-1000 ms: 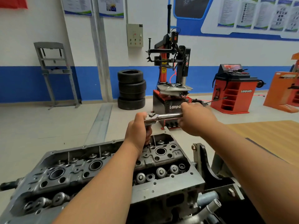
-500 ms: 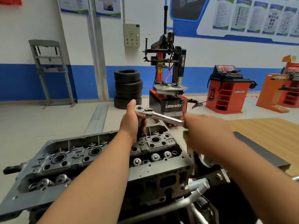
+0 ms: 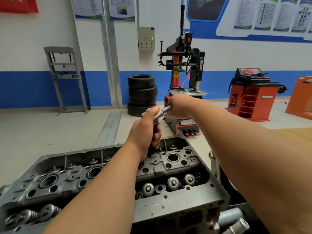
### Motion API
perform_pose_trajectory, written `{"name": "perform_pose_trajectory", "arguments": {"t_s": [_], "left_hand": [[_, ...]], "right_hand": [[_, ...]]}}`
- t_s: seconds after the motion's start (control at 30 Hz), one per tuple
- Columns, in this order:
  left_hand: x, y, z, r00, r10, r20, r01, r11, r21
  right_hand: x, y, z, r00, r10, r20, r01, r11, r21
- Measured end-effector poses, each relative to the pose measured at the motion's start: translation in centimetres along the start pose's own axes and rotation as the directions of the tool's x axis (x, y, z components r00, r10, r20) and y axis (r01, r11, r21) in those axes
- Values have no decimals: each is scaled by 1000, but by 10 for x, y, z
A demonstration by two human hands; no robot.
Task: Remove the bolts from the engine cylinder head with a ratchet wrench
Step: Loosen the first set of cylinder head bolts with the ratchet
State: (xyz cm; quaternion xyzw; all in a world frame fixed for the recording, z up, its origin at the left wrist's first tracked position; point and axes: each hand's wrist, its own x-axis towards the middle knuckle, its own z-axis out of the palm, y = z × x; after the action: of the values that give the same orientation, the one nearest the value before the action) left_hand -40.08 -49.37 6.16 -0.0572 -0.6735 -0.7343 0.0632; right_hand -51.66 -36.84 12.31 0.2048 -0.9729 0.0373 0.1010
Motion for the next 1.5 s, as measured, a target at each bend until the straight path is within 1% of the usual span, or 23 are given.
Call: {"name": "perform_pose_trajectory", "arguments": {"t_s": [0.07, 0.13, 0.23, 0.3, 0.37, 0.4, 0.5, 0.6, 0.67, 0.7, 0.8, 0.87, 0.93, 1.0, 1.07, 1.13, 1.3, 1.4, 1.5], "left_hand": [[-2, 1, 1, 1000, 6, 8, -6, 1000, -1], [-4, 2, 2, 1000, 11, 4, -11, 1000, -9], [-8, 5, 4, 1000, 0, -4, 0, 1000, -31], [-12, 8, 5, 1000, -2, -2, 2, 998, -58], [-14, 9, 6, 1000, 5, -2, -5, 996, -92], [-15, 9, 5, 1000, 2, -2, -2, 995, -100], [-17, 10, 5, 1000, -27, -1, 26, 994, -109], [-18, 10, 5, 999, -54, -10, 52, 994, -100], [-16, 9, 4, 999, -46, -13, 45, 995, -89], [-14, 7, 4, 999, -31, -13, 30, 997, -74], [-13, 5, 4, 1000, 9, -3, -9, 1000, -23], [-13, 5, 4, 1000, 21, 2, -21, 1000, 2], [-13, 5, 4, 1000, 25, -5, -25, 1000, 19], [-12, 5, 4, 999, 38, -9, -38, 999, 36], [-10, 4, 3, 998, 64, -13, -64, 997, 40], [-9, 3, 1, 996, 85, -26, -85, 996, 21], [-3, 0, -1, 998, 52, -35, -52, 999, 2], [-4, 3, 3, 998, 52, -42, -50, 998, 29], [-8, 3, 6, 997, 57, -47, -56, 998, 32]], "right_hand": [[-14, 6, 0, 998, 25, -55, -23, 999, 46], [-38, 13, -4, 992, 109, -65, -106, 993, 46], [-93, 15, -11, 959, 264, -104, -270, 962, -46], [-143, 8, -11, 940, 282, -190, -307, 945, -114], [-194, -9, -12, 937, 239, -256, -294, 934, -205], [-217, -20, -13, 942, 212, -259, -275, 931, -239], [-266, -58, -16, 971, 119, -207, -176, 942, -286], [-282, -80, -16, 989, -7, -148, -34, 962, -272], [-277, -75, -22, 992, -22, -126, -9, 971, -239], [-270, -66, -26, 994, 5, -110, -29, 974, -223], [-231, -28, -40, 987, 159, 18, -154, 974, -164], [-193, -2, -45, 970, 218, 110, -202, 969, -141], [-152, 15, -48, 958, 221, 184, -204, 973, -105], [-115, 20, -47, 953, 210, 219, -195, 977, -88], [-86, 14, -42, 954, 214, 210, -189, 973, -132], [-66, 1, -37, 960, 227, 161, -200, 966, -166], [-33, -10, -24, 962, 258, 91, -243, 959, -148], [-34, -4, -20, 963, 261, 65, -249, 957, -151], [-55, 1, -22, 962, 272, 35, -262, 948, -179]]}}
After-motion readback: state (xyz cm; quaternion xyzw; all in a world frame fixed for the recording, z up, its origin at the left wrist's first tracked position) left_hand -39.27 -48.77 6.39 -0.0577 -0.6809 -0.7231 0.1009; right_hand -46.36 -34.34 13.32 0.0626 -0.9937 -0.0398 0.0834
